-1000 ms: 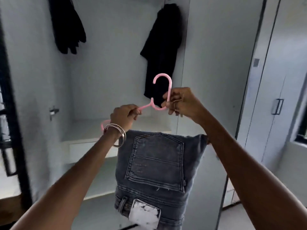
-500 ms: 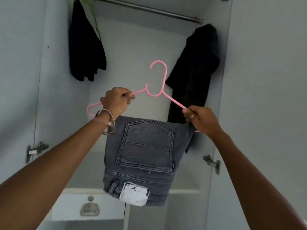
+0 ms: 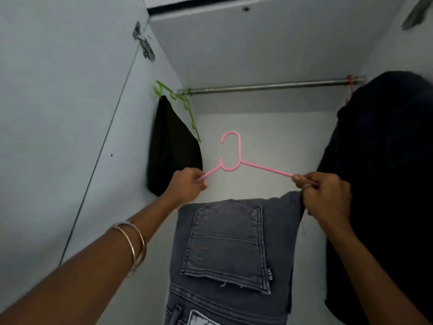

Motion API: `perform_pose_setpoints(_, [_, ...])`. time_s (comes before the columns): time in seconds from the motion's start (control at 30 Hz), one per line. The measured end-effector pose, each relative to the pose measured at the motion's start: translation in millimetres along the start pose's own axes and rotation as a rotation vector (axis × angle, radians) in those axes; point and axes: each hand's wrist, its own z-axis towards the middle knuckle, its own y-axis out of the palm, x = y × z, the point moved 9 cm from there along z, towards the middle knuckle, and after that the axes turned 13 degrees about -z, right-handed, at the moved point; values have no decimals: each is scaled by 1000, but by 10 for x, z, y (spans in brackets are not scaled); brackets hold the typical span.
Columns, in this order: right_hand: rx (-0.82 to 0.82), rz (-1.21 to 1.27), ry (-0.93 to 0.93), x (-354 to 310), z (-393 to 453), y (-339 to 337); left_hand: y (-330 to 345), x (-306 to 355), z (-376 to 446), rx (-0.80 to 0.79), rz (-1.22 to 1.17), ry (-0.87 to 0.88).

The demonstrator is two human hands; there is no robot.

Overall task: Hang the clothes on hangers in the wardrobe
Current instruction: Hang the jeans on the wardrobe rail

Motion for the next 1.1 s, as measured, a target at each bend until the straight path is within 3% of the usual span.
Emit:
perform_pose_setpoints(0.07, [-20, -106, 4, -97, 170, 183, -26, -71, 149, -18, 88, 5])
perform_pose_setpoints(0.33, [274, -344, -69, -931, 1470, 535, -915, 148, 1274, 424, 363, 253])
perform_pose_setpoints(0.63, [453, -539, -261, -1985, 2463, 1160, -1634, 339, 2155, 698, 545, 378])
perform_pose_setpoints(0.77, [402, -561, -298, -2299, 2697, 1666, -1811, 271, 2435, 766, 472, 362])
perform_pose_setpoints(0.87, [366, -539, -326, -2464, 2731, 2064, -1924, 145, 2632, 729, 347, 360])
perform_pose_setpoints(1.1, [296, -400, -297, -2748, 2670, 2539, -2059, 126, 2637, 770, 124, 550])
